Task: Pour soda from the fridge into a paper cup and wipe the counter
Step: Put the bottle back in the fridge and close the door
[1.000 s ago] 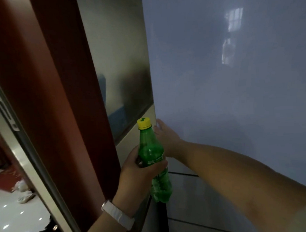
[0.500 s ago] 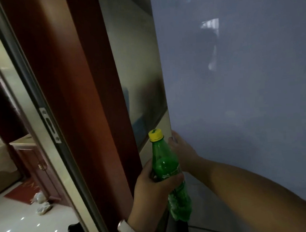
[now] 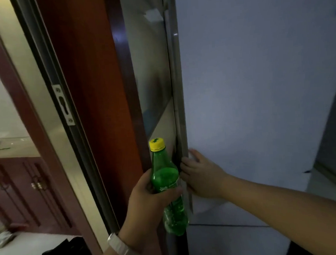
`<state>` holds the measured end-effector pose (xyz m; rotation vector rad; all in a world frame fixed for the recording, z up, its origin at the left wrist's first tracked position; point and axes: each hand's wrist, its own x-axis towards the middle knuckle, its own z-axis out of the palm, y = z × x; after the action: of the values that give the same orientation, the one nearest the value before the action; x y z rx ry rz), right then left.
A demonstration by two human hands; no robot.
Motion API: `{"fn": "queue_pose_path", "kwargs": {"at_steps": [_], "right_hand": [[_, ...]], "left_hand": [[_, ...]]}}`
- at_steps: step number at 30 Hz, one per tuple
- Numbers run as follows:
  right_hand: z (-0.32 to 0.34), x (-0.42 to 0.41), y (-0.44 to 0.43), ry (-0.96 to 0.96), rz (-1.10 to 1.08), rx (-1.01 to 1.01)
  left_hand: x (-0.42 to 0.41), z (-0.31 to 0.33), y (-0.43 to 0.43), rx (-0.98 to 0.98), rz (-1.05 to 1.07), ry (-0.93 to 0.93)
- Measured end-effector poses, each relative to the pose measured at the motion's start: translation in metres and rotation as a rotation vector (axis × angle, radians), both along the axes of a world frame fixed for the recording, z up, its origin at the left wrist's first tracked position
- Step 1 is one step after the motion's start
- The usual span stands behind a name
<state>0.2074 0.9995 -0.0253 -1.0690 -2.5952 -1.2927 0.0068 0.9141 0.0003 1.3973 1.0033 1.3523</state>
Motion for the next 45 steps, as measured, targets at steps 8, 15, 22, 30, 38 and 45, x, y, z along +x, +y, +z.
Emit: {"fn": "queue_pose_path", "kwargs": {"at_steps": [8, 15, 22, 30, 38, 45], "right_hand": [[-0.008, 0.027, -0.086, 0.082, 0.069, 0.080], [-0.017, 0.072, -0.185, 0.199, 0.063, 0.090], [-0.022, 0.136, -0.291, 0.292, -0.055, 0.048], [-0.036, 0.185, -0.367, 0.705, -0.301, 0.133], [-0.038, 0.207, -0.376, 1.081, -0.642, 0.323], [-0.024, 0.224, -0.361, 1.484, -0.804, 0.493]], "left_hand": [[0.002, -0.008, -0.026, -0.035, -0.091, -0.069], [0.049, -0.013, -0.066, -0.050, -0.165, -0.070], [0.102, -0.028, -0.108, -0.094, -0.285, -0.061], [0.164, -0.036, -0.129, -0.119, -0.449, -0.061], [0.212, -0.030, -0.110, -0.119, -0.584, -0.046], [0.226, -0.018, -0.063, -0.082, -0.637, -0.011]]}}
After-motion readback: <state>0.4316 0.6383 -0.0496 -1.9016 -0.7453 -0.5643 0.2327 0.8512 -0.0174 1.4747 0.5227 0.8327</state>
